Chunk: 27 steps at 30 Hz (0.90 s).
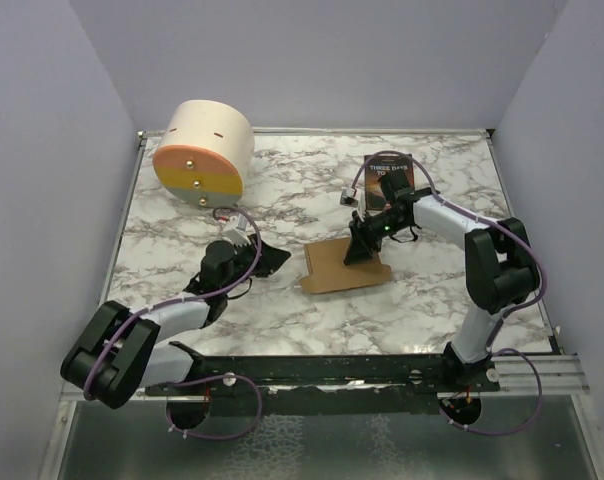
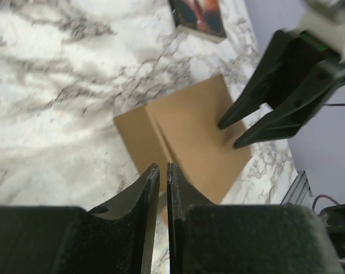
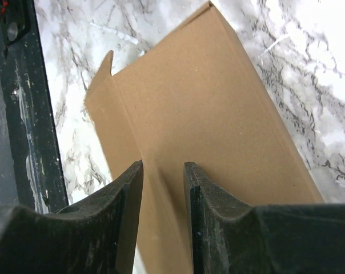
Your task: Fold the paper box
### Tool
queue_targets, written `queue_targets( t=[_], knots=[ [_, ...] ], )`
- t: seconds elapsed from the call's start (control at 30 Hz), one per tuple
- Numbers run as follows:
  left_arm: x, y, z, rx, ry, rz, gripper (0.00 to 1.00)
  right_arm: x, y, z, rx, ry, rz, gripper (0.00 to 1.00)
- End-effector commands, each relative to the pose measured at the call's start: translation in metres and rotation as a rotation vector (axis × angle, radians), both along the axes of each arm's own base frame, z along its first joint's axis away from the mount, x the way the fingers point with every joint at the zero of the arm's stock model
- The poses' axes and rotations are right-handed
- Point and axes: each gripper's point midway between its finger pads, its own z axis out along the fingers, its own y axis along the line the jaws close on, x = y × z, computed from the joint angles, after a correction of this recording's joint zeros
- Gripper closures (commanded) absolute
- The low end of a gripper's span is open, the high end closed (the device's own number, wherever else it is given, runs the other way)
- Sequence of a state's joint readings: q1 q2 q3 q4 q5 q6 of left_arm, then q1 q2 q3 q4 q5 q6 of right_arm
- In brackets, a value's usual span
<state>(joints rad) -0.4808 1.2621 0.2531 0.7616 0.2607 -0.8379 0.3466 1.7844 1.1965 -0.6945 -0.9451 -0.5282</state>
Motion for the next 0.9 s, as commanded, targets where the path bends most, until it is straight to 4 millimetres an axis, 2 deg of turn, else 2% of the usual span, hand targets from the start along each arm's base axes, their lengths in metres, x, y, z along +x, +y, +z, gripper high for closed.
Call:
queue_targets(
  t=[0.0,0.07,0.13,0.23,0.3,0.37,0.5,0.63,0.73,0.87],
  knots=[
    [0.013,-0.013,0.04,-0.015,-0.12,-0.049,0.85,0.004,-0.007,-0.023,-0.058,0.007,-0.011,0.64],
    [0.011,-0.029,0.046,-0.035,-0.126,-0.107,0.85,0.004,-0.007,-0.024,-0.061,0.007,-0.013,0.64],
    [0.007,-0.048,0.044,-0.033,-0.121,-0.166,0.85,0.005,-0.008,-0.025,-0.064,0.007,-0.014,0.64],
    [-0.002,-0.076,0.031,-0.011,-0.101,-0.242,0.85,0.004,-0.008,-0.027,-0.066,0.014,-0.014,0.64],
    [-0.004,-0.087,0.019,0.002,-0.072,-0.265,0.85,0.004,-0.007,-0.025,-0.059,0.011,-0.011,0.64],
    [-0.004,-0.09,0.005,0.017,-0.037,-0.27,0.86,0.002,-0.005,-0.019,-0.034,0.008,-0.001,0.64],
    [-0.003,-0.086,-0.016,0.061,0.005,-0.255,0.86,0.0,-0.004,0.009,0.07,-0.012,0.019,0.62],
    [-0.001,-0.084,-0.026,0.101,0.023,-0.25,0.86,0.003,-0.014,0.027,0.128,-0.043,-0.002,0.6],
    [0.002,-0.083,-0.029,0.111,0.031,-0.246,0.86,0.013,-0.028,0.021,0.103,-0.048,-0.063,0.6],
    [0.006,-0.083,-0.02,0.1,0.012,-0.239,0.86,0.023,-0.047,-0.012,-0.003,-0.01,-0.132,0.6]
  ],
)
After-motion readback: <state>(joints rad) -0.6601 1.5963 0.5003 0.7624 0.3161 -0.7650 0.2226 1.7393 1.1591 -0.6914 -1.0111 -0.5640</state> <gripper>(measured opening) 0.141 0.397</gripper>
